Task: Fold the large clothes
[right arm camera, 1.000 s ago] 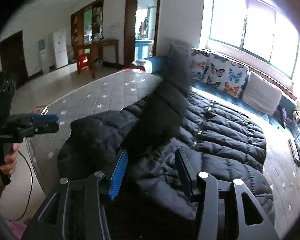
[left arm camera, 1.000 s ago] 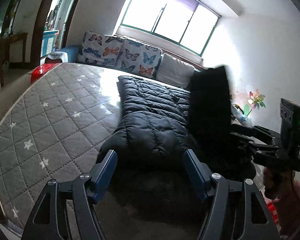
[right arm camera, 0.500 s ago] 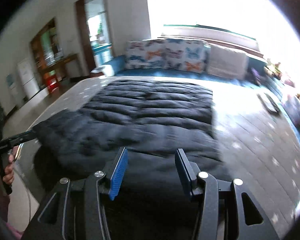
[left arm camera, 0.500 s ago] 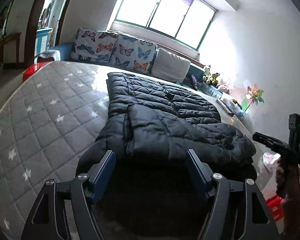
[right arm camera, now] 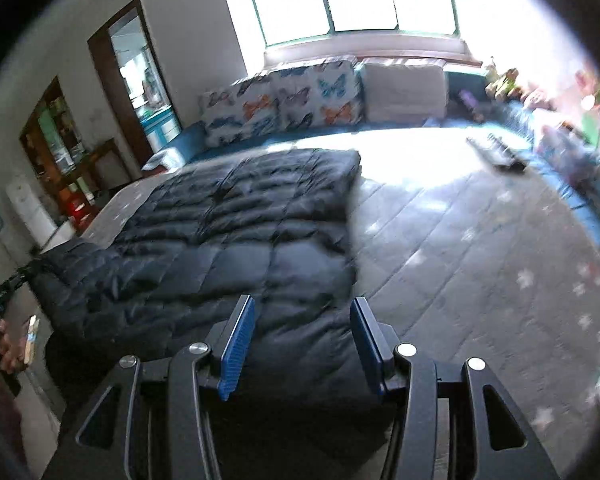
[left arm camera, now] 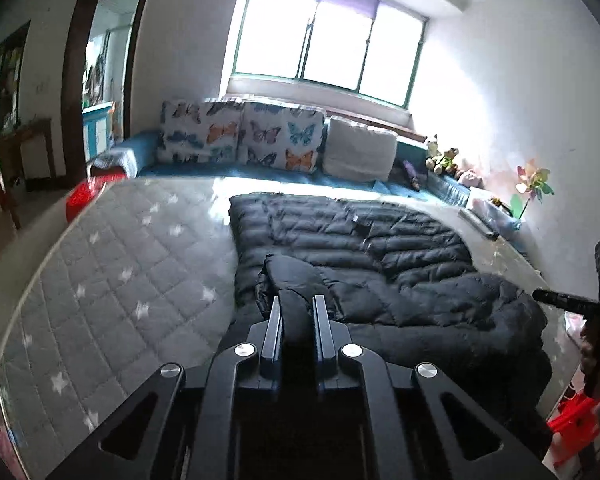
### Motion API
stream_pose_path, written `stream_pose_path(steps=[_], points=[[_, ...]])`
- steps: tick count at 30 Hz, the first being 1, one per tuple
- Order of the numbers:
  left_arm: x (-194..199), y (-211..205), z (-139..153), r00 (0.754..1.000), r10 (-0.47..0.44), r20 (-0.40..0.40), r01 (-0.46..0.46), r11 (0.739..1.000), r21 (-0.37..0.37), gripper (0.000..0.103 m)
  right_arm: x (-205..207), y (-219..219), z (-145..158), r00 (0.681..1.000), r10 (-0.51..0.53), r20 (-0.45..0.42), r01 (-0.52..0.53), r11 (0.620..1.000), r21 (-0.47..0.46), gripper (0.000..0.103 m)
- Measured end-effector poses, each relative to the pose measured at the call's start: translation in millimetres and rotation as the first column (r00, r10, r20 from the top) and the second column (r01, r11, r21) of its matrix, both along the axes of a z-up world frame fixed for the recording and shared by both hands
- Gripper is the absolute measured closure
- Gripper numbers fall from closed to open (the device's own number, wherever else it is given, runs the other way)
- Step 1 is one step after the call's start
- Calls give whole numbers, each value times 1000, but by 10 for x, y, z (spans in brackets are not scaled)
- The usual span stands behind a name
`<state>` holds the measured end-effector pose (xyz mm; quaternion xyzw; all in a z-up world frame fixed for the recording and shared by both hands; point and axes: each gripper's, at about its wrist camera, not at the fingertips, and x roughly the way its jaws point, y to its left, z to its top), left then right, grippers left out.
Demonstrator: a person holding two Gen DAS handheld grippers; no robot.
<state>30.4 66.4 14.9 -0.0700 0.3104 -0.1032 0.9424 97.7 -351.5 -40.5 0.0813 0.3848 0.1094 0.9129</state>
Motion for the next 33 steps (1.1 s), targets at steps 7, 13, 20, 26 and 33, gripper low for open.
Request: stream_pose_path(steps=[7, 13, 20, 26, 33], points=[[16, 244, -405, 993, 36, -115, -47, 995, -92, 90, -69, 403, -391, 999, 40, -33, -45, 986, -161, 46], [11, 264, -312, 992, 52, -118, -58, 997, -44, 87, -5, 345, 2, 998, 66, 23, -61, 985, -161, 46], [-212, 208, -48, 997, 31, -71, -28, 999, 34, 85, 338, 609, -192, 991, 126, -50, -131, 985, -109, 43], [-382, 231, 299, 1000, 12, 0, -12, 999, -42, 4, 244, 1059, -146, 969, 245, -41, -249, 954, -166, 43], [-394, -36, 576, 990, -124, 70, 128, 991, -47, 0, 215, 1422, -180, 942, 331, -58, -335, 918, -210, 43]])
